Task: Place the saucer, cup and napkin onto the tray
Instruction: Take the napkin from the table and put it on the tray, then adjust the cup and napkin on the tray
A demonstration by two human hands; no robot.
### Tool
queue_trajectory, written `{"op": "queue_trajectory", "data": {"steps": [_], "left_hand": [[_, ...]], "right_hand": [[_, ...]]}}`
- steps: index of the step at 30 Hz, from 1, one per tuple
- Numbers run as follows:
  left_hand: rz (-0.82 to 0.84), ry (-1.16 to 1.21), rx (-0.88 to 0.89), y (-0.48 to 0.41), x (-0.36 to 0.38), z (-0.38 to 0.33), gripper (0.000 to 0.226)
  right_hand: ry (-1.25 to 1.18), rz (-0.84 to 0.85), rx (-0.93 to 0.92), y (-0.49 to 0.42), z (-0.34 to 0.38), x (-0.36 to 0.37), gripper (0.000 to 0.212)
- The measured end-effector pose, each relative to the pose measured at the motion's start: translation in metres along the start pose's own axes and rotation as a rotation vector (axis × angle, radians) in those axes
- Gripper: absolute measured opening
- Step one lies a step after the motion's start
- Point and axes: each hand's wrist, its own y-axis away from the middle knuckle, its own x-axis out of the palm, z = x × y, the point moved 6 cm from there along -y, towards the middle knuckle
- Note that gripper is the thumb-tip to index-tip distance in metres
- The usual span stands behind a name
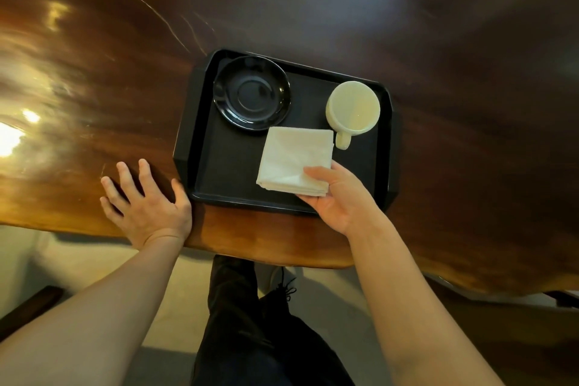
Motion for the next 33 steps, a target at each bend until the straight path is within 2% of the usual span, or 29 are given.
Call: {"op": "queue_trajectory", "data": {"steps": [11, 15, 21, 24, 27, 29, 33], "left_hand": [[-0.023, -0.027, 0.0, 0.0, 0.004, 0.001, 0.068], [-0.03, -0.02, 0.004, 0.0, 0.003, 0.0, 0.07], [-0.032, -0.001, 0.008, 0.001, 0.002, -0.001, 0.069], [-0.017, 0.016, 0.011, 0.002, 0.005, -0.006, 0.068], [-0.024, 0.016, 0.001, 0.002, 0.003, -0.002, 0.069], [-0.026, 0.013, 0.001, 0.0, 0.002, 0.001, 0.069], [-0.024, 0.012, 0.002, 0.001, 0.001, 0.0, 0.068]], "right_hand": [[0.022, -0.102, 0.103, -0.02, -0.024, -0.016, 0.049], [0.087, -0.156, 0.101, -0.024, -0.027, -0.023, 0.037], [0.321, -0.257, 0.022, -0.023, -0.023, -0.034, 0.031], [0.432, -0.334, -0.043, -0.019, -0.012, -0.049, 0.036], [0.605, -0.49, -0.181, -0.013, 0.004, -0.063, 0.045], [0.598, -0.575, -0.293, -0.009, 0.018, -0.065, 0.049], [0.501, -0.571, -0.372, -0.016, 0.036, -0.055, 0.046]]}}
